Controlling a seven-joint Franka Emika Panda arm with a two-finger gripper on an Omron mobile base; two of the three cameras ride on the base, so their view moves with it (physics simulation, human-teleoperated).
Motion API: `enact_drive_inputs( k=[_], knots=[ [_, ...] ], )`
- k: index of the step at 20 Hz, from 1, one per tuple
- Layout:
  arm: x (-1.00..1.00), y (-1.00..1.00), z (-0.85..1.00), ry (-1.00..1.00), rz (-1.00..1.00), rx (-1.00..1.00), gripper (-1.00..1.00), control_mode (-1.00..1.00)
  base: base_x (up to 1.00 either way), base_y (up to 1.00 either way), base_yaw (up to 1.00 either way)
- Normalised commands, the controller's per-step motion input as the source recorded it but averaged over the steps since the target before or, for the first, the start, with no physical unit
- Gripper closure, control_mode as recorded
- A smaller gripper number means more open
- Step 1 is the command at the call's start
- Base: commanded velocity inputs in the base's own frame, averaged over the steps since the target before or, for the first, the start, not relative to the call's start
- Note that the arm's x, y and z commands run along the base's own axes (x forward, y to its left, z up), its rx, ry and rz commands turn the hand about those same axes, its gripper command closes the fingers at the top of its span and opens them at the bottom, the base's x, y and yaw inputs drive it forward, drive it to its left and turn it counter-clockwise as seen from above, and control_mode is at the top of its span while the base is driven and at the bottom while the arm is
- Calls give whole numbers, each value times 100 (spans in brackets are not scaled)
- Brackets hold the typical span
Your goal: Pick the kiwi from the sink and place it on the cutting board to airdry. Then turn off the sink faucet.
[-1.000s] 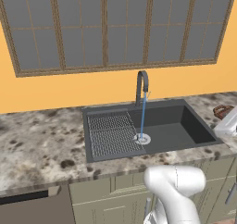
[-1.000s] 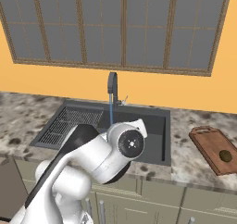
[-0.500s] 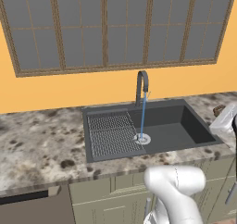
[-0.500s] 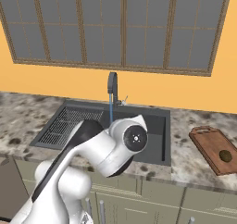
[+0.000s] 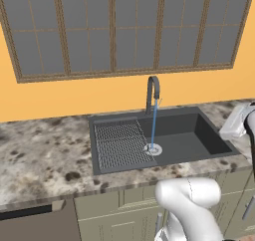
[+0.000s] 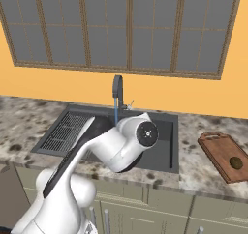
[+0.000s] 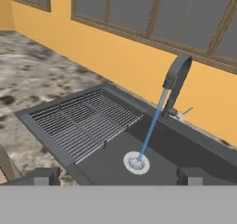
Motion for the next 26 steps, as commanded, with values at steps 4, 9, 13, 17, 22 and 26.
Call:
enact_drive_inputs(
  k=[4, 9, 13, 17, 22, 26],
  knots=[
    [32, 15, 0, 0, 5, 0, -100, -100, 0, 0, 0],
    [29, 8, 0, 0, 0, 0, -100, -100, 0, 0, 0],
    [32, 12, 0, 0, 0, 0, -100, -100, 0, 0, 0],
    [24, 1, 0, -1, 1, 0, -100, -100, 0, 0, 0],
    [18, 0, 0, 0, 7, 4, -100, -100, 0, 0, 0],
    [19, 0, 0, 0, 10, 6, -100, -100, 0, 0, 0]
  ],
)
